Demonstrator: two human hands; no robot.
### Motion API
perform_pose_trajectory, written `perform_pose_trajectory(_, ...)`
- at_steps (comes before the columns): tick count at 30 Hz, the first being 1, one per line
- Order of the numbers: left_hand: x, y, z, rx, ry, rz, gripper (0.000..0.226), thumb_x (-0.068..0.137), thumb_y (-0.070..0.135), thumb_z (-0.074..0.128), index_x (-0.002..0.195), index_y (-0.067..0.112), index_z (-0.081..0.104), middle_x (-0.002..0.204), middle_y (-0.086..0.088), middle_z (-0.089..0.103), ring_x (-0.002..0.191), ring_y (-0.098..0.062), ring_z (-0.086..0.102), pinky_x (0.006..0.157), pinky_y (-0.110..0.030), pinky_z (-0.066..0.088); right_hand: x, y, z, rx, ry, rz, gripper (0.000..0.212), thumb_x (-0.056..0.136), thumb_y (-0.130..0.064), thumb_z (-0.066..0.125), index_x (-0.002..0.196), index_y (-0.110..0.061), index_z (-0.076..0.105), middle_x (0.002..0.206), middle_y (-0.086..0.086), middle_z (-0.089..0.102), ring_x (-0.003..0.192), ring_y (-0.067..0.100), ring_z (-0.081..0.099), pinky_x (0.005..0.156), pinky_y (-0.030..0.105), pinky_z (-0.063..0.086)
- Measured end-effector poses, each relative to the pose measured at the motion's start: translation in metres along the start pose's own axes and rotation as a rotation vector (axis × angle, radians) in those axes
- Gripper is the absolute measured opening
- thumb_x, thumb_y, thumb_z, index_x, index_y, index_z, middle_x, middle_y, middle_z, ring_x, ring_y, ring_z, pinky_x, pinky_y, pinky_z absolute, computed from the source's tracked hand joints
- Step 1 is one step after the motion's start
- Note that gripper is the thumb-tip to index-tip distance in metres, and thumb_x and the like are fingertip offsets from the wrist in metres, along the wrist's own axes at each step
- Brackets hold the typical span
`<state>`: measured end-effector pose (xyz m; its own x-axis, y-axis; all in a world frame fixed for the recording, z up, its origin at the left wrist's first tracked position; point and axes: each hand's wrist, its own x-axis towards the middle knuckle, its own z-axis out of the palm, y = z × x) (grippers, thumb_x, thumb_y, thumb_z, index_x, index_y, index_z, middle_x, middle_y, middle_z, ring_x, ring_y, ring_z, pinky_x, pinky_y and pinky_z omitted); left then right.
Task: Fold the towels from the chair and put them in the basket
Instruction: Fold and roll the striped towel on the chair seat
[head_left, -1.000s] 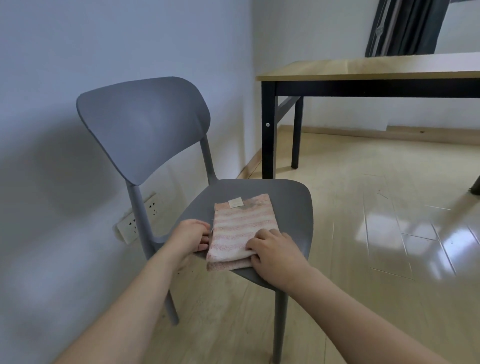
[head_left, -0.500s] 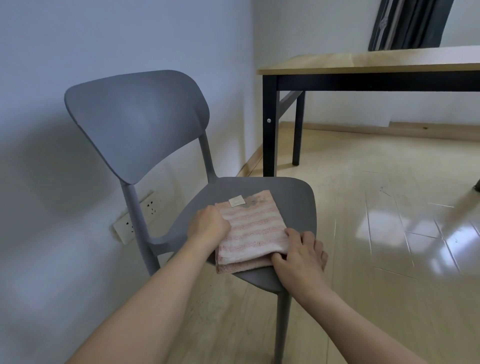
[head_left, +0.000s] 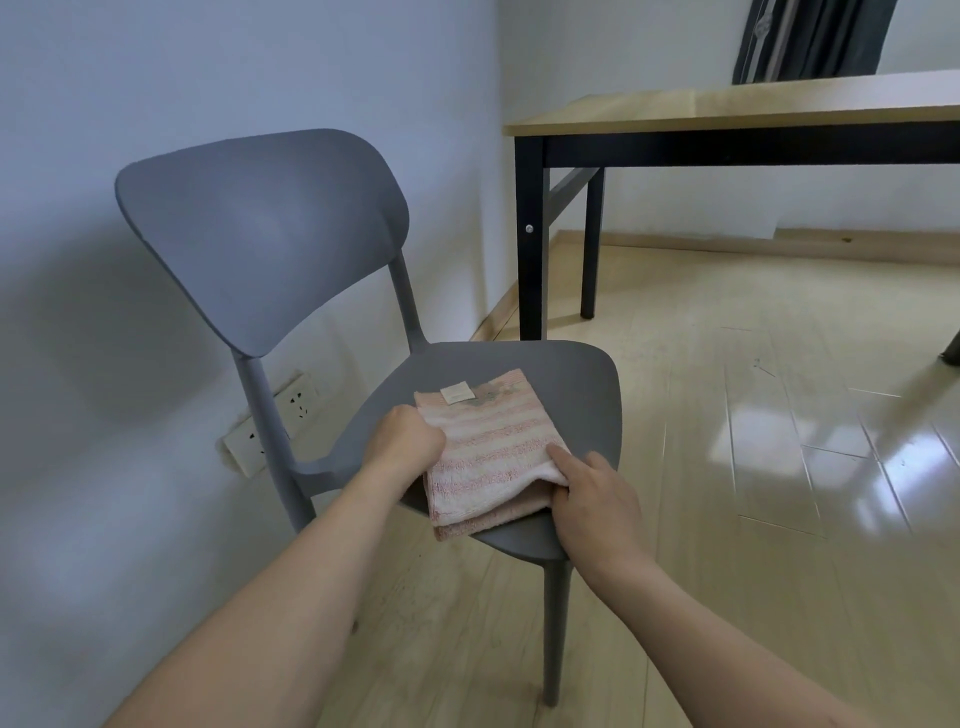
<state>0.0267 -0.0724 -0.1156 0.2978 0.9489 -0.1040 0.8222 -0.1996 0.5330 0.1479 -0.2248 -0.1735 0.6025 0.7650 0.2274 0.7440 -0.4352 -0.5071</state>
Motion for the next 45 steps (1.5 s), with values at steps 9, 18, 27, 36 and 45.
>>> perform_pose_trajectory(9, -0.009, -0.011, 0.002, -0.044, -0.048, -0.035, 0.014, 0.082, 0.01, 0.049, 0.095, 0.01, 0.054, 0.113, -0.017, 0.06, 0.093, -0.032, 0.058, 0.069, -0.034, 0.045, -0.004, 0.012, -0.003, 0.179, 0.016, -0.033, 0.046, 0.088, 0.002, 0.045, 0.12, -0.023, 0.066, 0.116, -0.003, 0.038, 0.093, 0.02, 0.052, 0.079, 0.028, 0.047)
perform_pose_trajectory(18, -0.076, -0.027, 0.045, 0.308, -0.128, 0.525, 0.061, 0.098, 0.051, 0.023, 0.152, 0.024, 0.014, 0.16, 0.004, 0.008, 0.147, -0.016, -0.001, 0.12, -0.035, -0.004, -0.002, 0.039, -0.013, 0.113, -0.207, -0.275, 0.054, 0.088, -0.001, 0.041, 0.138, -0.021, 0.05, 0.146, -0.009, 0.034, 0.129, 0.017, 0.036, 0.11, 0.02, 0.023)
perform_pose_trajectory(27, -0.092, -0.047, 0.044, 0.632, -0.026, 0.74, 0.082, 0.081, 0.038, 0.035, 0.153, 0.018, 0.004, 0.161, -0.005, 0.006, 0.148, -0.026, 0.004, 0.119, -0.041, -0.003, -0.006, 0.071, -0.028, -0.091, -0.234, -0.463, 0.058, 0.087, -0.008, 0.054, 0.14, -0.03, 0.046, 0.145, -0.006, 0.043, 0.113, 0.025, 0.051, 0.096, 0.035, 0.046)
perform_pose_trajectory(36, -0.109, -0.034, 0.025, 0.34, -0.054, 0.632, 0.061, 0.091, 0.033, 0.047, 0.149, 0.03, 0.028, 0.157, 0.008, 0.023, 0.146, -0.012, 0.017, 0.116, -0.026, 0.017, -0.013, 0.046, -0.063, 0.117, -0.223, -0.484, 0.02, 0.094, -0.016, 0.047, 0.096, -0.016, 0.067, 0.095, -0.004, 0.065, 0.094, 0.011, 0.053, 0.083, 0.026, 0.047)
perform_pose_trajectory(45, -0.083, -0.022, -0.006, -0.084, -0.182, 0.41, 0.025, 0.088, 0.013, 0.047, 0.064, 0.02, 0.046, 0.061, 0.003, 0.045, 0.057, -0.014, 0.04, 0.056, -0.029, 0.031, -0.012, 0.023, -0.074, 0.395, -0.266, -0.182, 0.024, 0.1, -0.022, 0.034, 0.079, -0.014, 0.043, 0.071, 0.0, 0.042, 0.062, 0.011, 0.035, 0.056, 0.027, 0.031)
